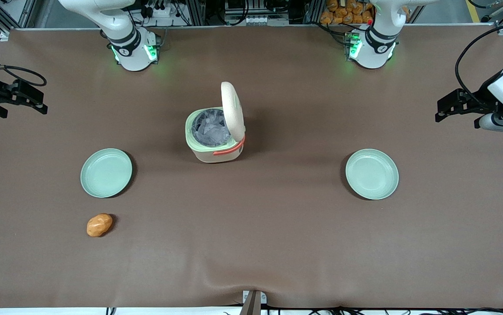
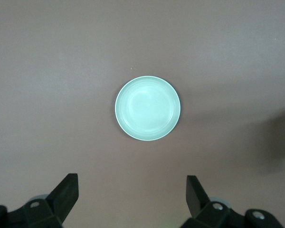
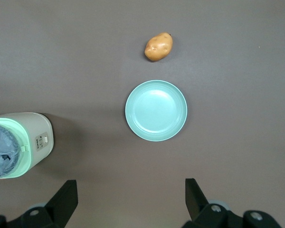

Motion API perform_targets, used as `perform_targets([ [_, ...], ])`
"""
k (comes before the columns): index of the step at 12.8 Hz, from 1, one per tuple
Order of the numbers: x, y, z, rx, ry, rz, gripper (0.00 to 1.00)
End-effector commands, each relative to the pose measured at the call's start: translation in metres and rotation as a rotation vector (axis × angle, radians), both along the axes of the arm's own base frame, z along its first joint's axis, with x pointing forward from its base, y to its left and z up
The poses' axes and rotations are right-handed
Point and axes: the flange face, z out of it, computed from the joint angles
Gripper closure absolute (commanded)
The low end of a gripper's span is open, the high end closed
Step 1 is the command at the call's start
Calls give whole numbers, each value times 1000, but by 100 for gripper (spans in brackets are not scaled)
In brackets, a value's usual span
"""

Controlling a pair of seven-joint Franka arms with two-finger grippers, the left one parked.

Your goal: Press rice cooker button with right arm

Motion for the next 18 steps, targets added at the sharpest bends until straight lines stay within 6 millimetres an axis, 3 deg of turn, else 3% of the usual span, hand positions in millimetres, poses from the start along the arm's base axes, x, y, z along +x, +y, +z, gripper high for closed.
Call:
perform_targets([
  [1,-4,-5,11,-15,-10,4,0],
  [8,-7,-8,15,-12,-16,-1,0],
  [18,-14,-29,19,3,-8,-39,0],
])
